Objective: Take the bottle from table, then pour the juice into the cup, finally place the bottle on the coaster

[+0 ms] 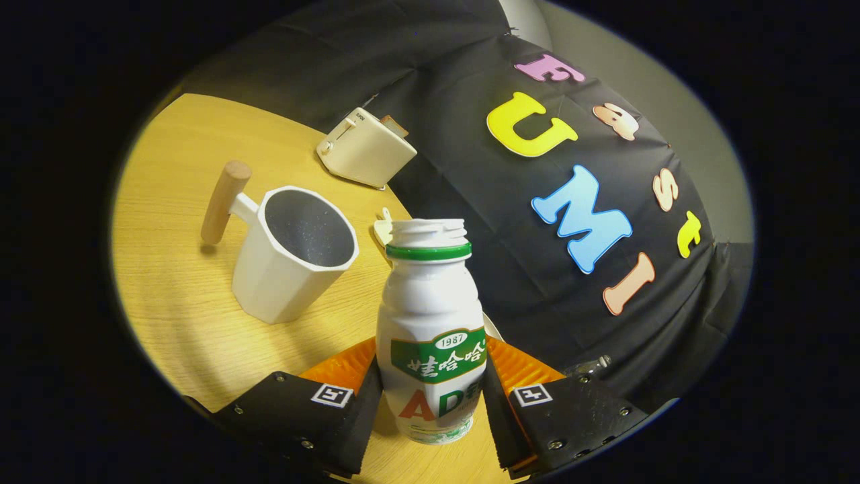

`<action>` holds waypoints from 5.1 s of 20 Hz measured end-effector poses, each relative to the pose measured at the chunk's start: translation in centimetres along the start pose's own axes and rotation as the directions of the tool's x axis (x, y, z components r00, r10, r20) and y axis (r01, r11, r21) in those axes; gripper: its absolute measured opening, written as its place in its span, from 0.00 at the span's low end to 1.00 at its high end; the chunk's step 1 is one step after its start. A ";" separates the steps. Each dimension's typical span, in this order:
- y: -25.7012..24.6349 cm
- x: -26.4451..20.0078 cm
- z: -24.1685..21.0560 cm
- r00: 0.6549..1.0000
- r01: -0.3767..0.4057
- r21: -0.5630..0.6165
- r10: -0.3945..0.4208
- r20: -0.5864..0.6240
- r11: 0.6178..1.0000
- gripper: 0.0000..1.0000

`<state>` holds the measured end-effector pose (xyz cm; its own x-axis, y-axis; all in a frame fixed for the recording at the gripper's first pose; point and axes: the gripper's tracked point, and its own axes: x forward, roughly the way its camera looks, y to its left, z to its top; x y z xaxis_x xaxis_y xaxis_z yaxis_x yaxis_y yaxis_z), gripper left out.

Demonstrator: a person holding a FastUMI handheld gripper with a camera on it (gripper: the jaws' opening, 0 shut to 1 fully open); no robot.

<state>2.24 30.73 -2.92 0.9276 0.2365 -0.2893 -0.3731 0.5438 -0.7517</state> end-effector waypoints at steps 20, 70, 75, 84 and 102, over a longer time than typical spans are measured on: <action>-1.6 0.2 1.0 0.993 0.101 -0.319 -0.115 -0.025 0.942 0.72; -3.9 0.0 2.6 0.973 0.189 -0.703 -0.229 0.038 0.686 0.72; -4.1 0.0 2.6 0.970 0.201 -0.726 -0.239 0.052 0.658 0.72; -4.1 0.0 2.9 0.966 0.218 -0.744 -0.249 0.071 0.631 0.72; -4.6 0.1 3.3 0.959 0.245 -0.798 -0.260 0.115 0.551 0.72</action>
<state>3.95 30.90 2.46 0.9840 0.1779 -0.0136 0.0383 -0.2852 -0.9577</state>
